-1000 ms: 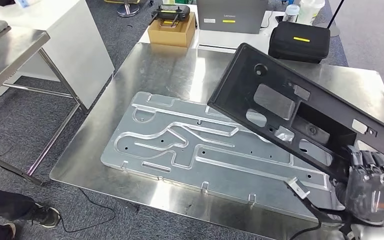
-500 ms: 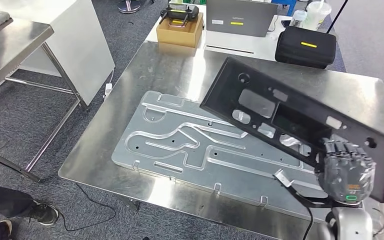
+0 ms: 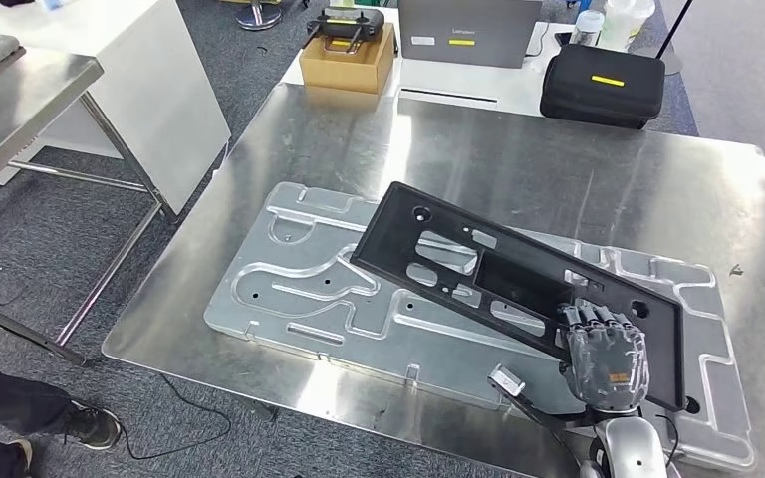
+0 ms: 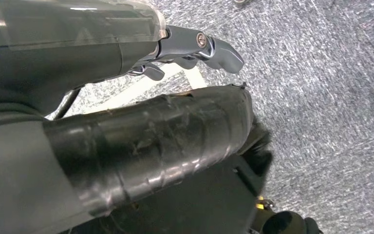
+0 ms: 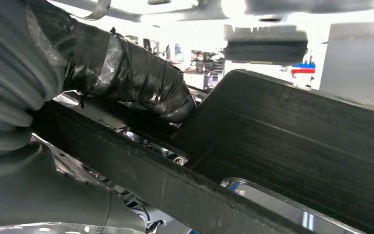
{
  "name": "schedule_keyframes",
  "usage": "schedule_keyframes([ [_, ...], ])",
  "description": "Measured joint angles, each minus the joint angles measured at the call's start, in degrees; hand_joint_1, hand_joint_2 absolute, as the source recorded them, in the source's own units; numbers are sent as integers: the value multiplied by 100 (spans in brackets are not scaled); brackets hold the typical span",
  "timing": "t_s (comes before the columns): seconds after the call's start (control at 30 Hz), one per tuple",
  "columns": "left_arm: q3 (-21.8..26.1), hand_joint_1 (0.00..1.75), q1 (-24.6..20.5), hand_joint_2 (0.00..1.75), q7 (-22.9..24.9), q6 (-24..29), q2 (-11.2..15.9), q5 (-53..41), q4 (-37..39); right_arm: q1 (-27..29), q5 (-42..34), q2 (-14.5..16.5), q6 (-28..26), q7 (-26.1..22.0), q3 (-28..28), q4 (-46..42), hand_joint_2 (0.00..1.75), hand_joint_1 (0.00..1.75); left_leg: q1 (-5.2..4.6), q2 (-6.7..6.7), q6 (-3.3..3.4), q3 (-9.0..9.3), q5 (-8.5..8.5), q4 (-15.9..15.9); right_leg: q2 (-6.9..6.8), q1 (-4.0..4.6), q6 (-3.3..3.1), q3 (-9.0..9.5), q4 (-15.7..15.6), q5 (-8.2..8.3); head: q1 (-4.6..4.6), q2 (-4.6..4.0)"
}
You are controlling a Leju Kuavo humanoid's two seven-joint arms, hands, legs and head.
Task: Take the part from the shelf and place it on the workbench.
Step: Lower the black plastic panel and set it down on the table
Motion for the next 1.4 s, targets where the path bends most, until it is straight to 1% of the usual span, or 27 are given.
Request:
schedule_keyframes([
  [0.03, 0, 0, 2, 0, 1, 0, 1, 0, 0, 0, 0, 0, 0, 0, 15, 26, 175, 168, 5, 0, 5, 39, 125, -104, 2, 1, 1, 7, 1, -2, -1, 0],
  [0.1, 0, 0, -2, 0, 0, 0, 1, 0, 0, -2, 0, -1, 2, 5, 35, 64, 175, 169, 7, 0, 37, 367, 533, -826, 7, 0, 13, 27, 0, -9, -1, 0],
  [0.13, -1, 0, -7, 0, 0, 0, 1, 0, 0, -6, 0, -2, 6, 23, 48, 80, 175, 169, -1, -1, 56, 542, 673, -1204, 11, 8, 29, 30, 4, -15, 0, 0],
  [0.2, -2, 0, -14, 0, 4, 0, 2, 0, 0, -15, 0, -17, 20, 112, 95, 123, 175, 169, -21, -5, 93, 709, 755, -1577, 16, 19, 85, 25, -3, -11, 1, 0],
  [0.27, -3, 0, -14, 0, 17, 0, 2, 0, 0, -21, 0, -43, 31, 262, 183, 189, 175, 169, -33, -10, 144, 723, 768, -1618, 18, 22, 162, 29, -30, 3, 1, 0],
  [0.33, -5, 0, -17, 0, 29, -1, -1, -1, 0, -24, 0, -90, 41, 439, 301, 261, 175, 161, -22, -7, 223, 760, 819, -1697, 16, 13, 215, -5, 79, -89, 3, 0],
  [0.37, -5, 0, -23, 0, 32, -2, -2, -2, 0, -26, 0, -123, 49, 520, 361, 298, 175, 118, -14, -3, 261, 778, 841, -1735, 17, 12, 230, -93, 283, -220, 5, 0],
  [0.43, -7, 0, -31, 0, 36, -3, -3, -2, 0, -24, 0, -176, 78, 636, 465, 380, 175, 35, -27, 4, 301, 785, 848, -1750, 17, 13, 245, -416, 974, -566, 8, 0],
  [0.47, -7, 0, -30, 0, 40, -5, -3, -2, 0, -19, 0, -195, 95, 674, 511, 422, 175, 0, -37, 4, 309, 784, 843, -1744, 18, 16, 253, -574, 1294, -675, 8, 0],
  [0.5, -7, 0, -27, 0, 44, -7, -3, -2, 0, -14, 0, -207, 113, 702, 553, 460, 175, 0, -46, 4, 316, 785, 835, -1733, 18, 16, 259, -662, 1464, -687, 7, 0],
  [0.53, -7, 0, -26, 0, 48, -9, -3, -2, 0, -13, 0, -220, 128, 720, 589, 491, 175, 0, -51, 2, 319, 786, 823, -1716, 17, 16, 259, -646, 1417, -588, 7, 0],
  [0.6, -7, 0, -26, 0, 51, -11, -4, -2, 0, -17, 0, -245, 148, 738, 649, 533, 175, 0, -52, -4, 308, 793, 783, -1665, 13, 16, 238, -352, 790, -215, 9, 0],
  [0.63, -7, 0, -28, 0, 51, -10, -4, -2, 0, -21, 0, -256, 153, 743, 675, 548, 175, 0, -65, -8, 290, 788, 758, -1632, 12, 26, 221, -185, 441, -86, 9, 0],
  [0.7, -7, 0, -31, 0, 51, -7, -4, -2, 0, -24, 1, -269, 144, 749, 728, 562, 175, 0, -85, -10, 244, 776, 728, -1597, 15, 50, 179, -18, 72, -8, 4, 0],
  [0.73, -7, 0, -33, 0, 51, -4, -4, -2, 0, -24, 2, -270, 120, 744, 745, 564, 131, 0, -92, -9, 219, 776, 726, -1596, 21, 65, 159, -7, 48, -19, 2, 0],
  [0.8, -7, 0, -36, 0, 51, 1, -3, -1, 0, -12, 2, -270, 48, 731, 763, 549, 44, 0, -85, -5, 164, 790, 702, -1588, 26, 42, 107, 13, 6, 5, 1, 0],
  [0.83, -8, 0, -37, 0, 51, 3, -2, 1, 0, 4, 2, -275, 16, 728, 765, 522, 0, 0, -78, -2, 130, 770, 635, -1515, 20, 26, 73, 31, -19, 16, -1, 0],
  [0.9, -8, 0, -33, 0, 51, 7, -1, 3, 0, 57, 2, -297, -25, 738, 766, 433, 0, 0, -47, 1, 66, 577, 333, -1048, -1, 7, 24, 53, -52, 32, -3, 0],
  [0.97, -8, 0, -20, 0, 51, 8, 0, 8, 0, 141, 2, -340, -61, 757, 765, 325, 0, 0, -5, 1, 20, 255, -6, -321, -11, 6, 8, 46, -52, 33, -3, 0],
  [1.0, -7, 0, -11, 0, 51, 9, 1, 13, 0, 200, 2, -370, -75, 767, 763, 258, 0, 0, 17, 2, 2, 156, -61, -93, -12, 4, 8, 46, -51, 33, -4, 0],
  [1.03, -7, 0, -4, 0, 51, 10, 3, 22, 0, 268, 2, -405, -83, 775, 760, 185, 0, 0, 37, 3, -13, 151, -4, -66, -12, -2, 11, 48, -50, 33, -4, 0],
  [1.07, -7, 0, 0, 0, 51, 12, 4, 33, 0, 341, 2, -440, -86, 778, 757, 106, 0, 0, 56, 3, -24, 250, 150, -259, -10, -11, 17, 53, -47, 32, -4, 0],
  [1.13, -7, 0, -2, 0, 50, 15, 5, 55, 0, 477, 2, -513, -88, 759, 735, -54, 0, 0, 80, 2, -36, 628, 513, -1028, 0, -23, 59, 58, -34, 26, -4, 0],
  [1.2, -7, 0, -9, 0, 47, 21, 5, 66, 0, 584, 2, -585, -93, 684, 681, -229, 0, 0, 67, -6, -7, 862, 650, -1536, 13, -14, 139, 45, -22, 31, -1, 0],
  [1.23, -7, 0, -8, 0, 47, 25, 7, 69, 0, 631, 2, -617, -95, 626, 639, -315, 0, 0, 47, -11, 18, 878, 633, -1592, 18, -10, 186, 39, -29, 42, 1, 0],
  [1.33, -6, 0, -1, 0, 48, 36, 13, 83, 0, 762, 2, -675, -98, 348, 490, -542, 0, 0, 40, -6, 155, 887, 701, -1667, 17, -39, 296, 31, -13, 20, 4, 0],
  [1.4, -5, 0, -3, 0, 48, 56, 11, 108, 0, 889, 2, -696, -102, 44, 322, -692, 0, 0, 46, 6, 241, 898, 748, -1721, 16, -44, 317, -143, 384, -249, 6, 0],
])
